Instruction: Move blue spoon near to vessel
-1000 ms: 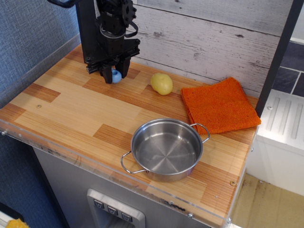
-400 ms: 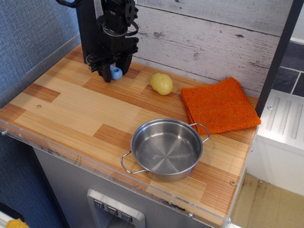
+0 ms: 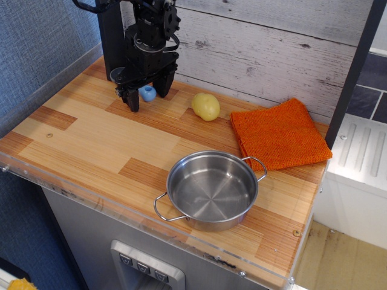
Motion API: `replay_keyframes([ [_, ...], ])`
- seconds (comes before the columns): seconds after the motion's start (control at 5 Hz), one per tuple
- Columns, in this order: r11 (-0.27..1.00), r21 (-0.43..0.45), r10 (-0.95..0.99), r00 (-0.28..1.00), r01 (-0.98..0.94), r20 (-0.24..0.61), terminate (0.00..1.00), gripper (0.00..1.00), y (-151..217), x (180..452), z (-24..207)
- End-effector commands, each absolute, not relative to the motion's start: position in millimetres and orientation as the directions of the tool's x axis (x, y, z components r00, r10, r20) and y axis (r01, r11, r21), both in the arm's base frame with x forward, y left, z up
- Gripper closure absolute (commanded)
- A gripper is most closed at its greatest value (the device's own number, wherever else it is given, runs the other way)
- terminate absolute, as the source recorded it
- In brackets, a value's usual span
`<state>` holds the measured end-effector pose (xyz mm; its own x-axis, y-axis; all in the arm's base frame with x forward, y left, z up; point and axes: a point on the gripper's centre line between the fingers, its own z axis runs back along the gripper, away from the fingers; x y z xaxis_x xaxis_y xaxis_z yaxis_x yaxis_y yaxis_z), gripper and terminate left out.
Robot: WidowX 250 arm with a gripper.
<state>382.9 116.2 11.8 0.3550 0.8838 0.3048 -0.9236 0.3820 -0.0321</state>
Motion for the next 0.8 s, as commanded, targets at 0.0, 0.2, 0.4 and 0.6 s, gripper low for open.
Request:
replay_keyframes([
  [0.0, 0.388, -0.096, 0.87, 0.33, -0.917, 0.367, 0.0, 0.0, 110.8, 382.5, 50.0],
  [0.2, 0.399, -0.151, 0.864, 0.315, -0.905, 0.393, 0.0, 0.0, 115.2, 382.1, 62.3],
  [0.4, 0.407, -0.199, 0.855, 0.295, -0.892, 0.427, 0.0, 0.0, 117.7, 380.7, 84.2],
  [0.6, 0.427, -0.222, 0.841, 0.294, -0.877, 0.455, 0.0, 0.0, 118.1, 373.4, 113.3],
])
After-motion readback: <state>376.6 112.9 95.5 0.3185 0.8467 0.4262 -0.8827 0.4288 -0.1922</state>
